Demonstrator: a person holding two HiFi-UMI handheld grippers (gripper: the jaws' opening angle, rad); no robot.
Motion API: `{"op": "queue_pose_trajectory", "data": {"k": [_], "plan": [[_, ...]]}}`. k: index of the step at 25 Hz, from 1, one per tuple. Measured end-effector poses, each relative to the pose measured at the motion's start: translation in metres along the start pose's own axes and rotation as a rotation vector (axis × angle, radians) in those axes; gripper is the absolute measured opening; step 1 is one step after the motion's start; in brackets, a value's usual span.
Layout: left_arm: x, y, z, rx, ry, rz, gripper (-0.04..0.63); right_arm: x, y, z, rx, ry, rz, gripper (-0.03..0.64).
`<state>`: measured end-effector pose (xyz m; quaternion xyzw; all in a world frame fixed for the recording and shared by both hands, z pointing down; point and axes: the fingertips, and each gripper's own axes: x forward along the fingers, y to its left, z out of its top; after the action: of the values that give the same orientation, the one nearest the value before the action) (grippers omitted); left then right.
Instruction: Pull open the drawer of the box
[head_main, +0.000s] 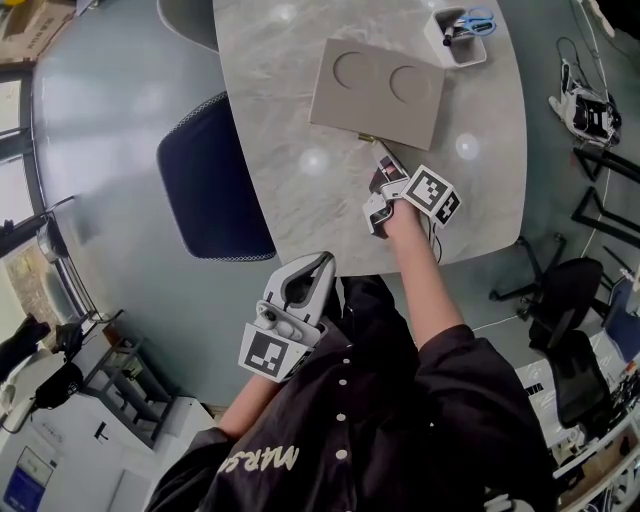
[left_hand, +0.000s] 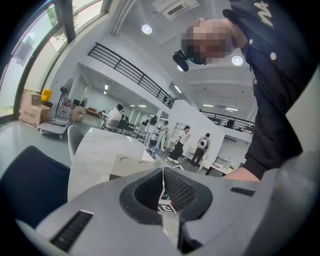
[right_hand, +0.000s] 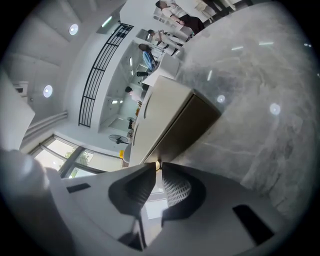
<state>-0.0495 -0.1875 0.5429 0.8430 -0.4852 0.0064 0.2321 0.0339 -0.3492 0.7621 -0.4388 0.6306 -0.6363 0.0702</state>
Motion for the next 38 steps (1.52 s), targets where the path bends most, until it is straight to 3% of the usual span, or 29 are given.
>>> {"op": "queue_pose_trajectory", "data": {"k": [6, 10, 18, 24, 38], "plan": [[0.0, -0.001, -0.008, -0.004, 0.044, 0.008, 0.017, -0.001, 0.0, 0.0, 0.029, 0.015, 0.028, 0.023], [0.003, -0.002, -0.003, 0.011, 0.011, 0.003, 0.017, -0.001, -0.002, 0.0, 0.028, 0.015, 0.027, 0.02], [-0.003, -0.003, -0.011, 0.007, 0.046, 0.016, 0.017, -0.006, -0.004, -0.004, 0.04, 0.015, 0.03, 0.02], [-0.005, -0.005, -0.007, 0.021, 0.009, 0.016, 0.017, -0.012, -0.005, -0.013, 0.039, 0.023, 0.029, 0.02], [-0.018, -0.013, -0.015, 0.031, 0.025, 0.015, 0.017, -0.031, -0.011, -0.04, 0.047, 0.038, 0.026, 0.019]]}}
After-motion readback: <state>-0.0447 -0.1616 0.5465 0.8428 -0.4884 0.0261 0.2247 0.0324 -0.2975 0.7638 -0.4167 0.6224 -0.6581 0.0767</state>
